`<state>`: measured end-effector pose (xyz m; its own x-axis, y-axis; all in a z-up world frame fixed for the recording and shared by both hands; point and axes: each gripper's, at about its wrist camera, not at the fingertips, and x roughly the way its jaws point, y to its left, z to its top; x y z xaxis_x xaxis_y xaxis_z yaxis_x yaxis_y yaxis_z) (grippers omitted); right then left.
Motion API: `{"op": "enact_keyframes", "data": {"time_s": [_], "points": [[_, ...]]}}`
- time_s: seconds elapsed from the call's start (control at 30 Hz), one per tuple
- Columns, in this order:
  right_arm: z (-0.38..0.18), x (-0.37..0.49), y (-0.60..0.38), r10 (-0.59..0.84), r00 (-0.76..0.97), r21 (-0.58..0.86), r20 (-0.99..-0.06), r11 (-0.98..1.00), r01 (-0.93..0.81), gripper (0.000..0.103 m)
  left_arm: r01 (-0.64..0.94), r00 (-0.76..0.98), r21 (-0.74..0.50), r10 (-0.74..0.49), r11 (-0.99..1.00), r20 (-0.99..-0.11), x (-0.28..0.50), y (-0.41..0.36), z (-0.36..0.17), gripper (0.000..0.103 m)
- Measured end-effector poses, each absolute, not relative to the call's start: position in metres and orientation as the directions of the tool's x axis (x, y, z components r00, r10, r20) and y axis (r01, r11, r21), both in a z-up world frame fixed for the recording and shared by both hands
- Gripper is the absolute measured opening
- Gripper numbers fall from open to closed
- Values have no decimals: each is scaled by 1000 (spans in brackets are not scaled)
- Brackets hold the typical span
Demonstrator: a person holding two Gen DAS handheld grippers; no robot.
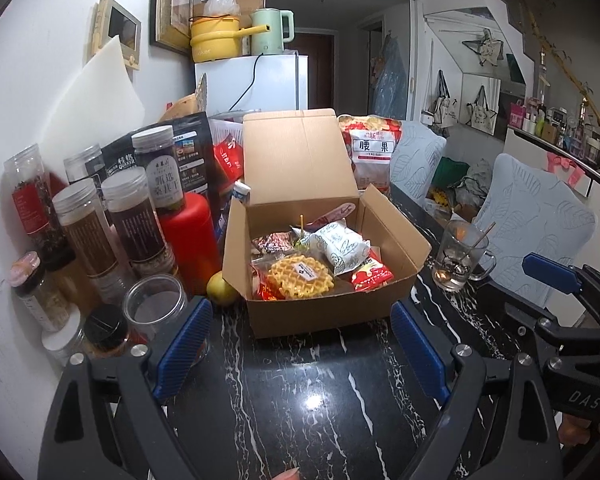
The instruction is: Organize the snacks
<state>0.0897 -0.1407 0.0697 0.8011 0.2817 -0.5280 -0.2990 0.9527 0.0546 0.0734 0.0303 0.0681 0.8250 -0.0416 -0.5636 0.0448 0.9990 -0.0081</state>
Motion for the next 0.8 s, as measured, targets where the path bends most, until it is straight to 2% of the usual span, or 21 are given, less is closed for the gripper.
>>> {"op": "enact_keyframes", "data": {"time_s": [0.8], "points": [[67, 95, -143, 265, 795, 29, -545, 954, -298, 81, 72, 815, -19, -70, 997, -576, 80, 24, 64, 92]]}}
